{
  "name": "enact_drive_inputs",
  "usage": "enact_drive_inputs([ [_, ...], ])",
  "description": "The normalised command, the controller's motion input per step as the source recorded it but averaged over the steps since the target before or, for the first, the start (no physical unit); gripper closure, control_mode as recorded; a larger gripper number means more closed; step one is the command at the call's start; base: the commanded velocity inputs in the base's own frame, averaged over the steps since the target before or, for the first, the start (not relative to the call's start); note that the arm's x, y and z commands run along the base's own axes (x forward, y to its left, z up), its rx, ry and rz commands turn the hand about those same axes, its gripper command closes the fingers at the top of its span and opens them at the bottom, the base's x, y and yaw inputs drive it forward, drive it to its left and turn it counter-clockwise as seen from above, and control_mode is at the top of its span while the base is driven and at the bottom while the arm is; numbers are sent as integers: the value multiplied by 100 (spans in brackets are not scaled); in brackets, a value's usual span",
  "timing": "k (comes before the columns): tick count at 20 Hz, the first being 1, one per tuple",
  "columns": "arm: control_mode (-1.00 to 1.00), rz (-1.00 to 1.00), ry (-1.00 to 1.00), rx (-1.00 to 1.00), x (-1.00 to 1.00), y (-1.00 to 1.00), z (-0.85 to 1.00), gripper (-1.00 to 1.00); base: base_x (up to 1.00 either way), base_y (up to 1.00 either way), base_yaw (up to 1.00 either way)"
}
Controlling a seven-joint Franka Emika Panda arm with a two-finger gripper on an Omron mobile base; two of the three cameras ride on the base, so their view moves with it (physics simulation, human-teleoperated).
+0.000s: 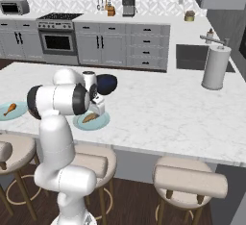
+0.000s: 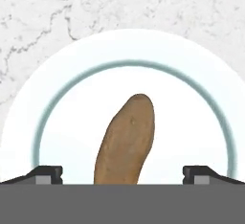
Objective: Pick the chicken drumstick and sweet potato from their plates and place them in the bowl. Then put the bowl in the fridge.
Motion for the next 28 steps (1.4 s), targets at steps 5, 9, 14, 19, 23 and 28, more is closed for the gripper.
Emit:
enact_drive_inputs([
  [5,-100,-9,2,0,6,0,-37,-100,0,0,0],
  [9,-100,-4,0,0,0,0,-50,-100,0,0,0],
  [14,-100,-1,0,0,0,0,-16,100,0,0,0],
  [19,-100,0,0,0,0,0,3,100,0,0,0],
  [23,-100,1,-9,1,-12,3,87,100,0,0,0],
  [28,-100,13,2,1,-32,18,100,100,0,0,0],
])
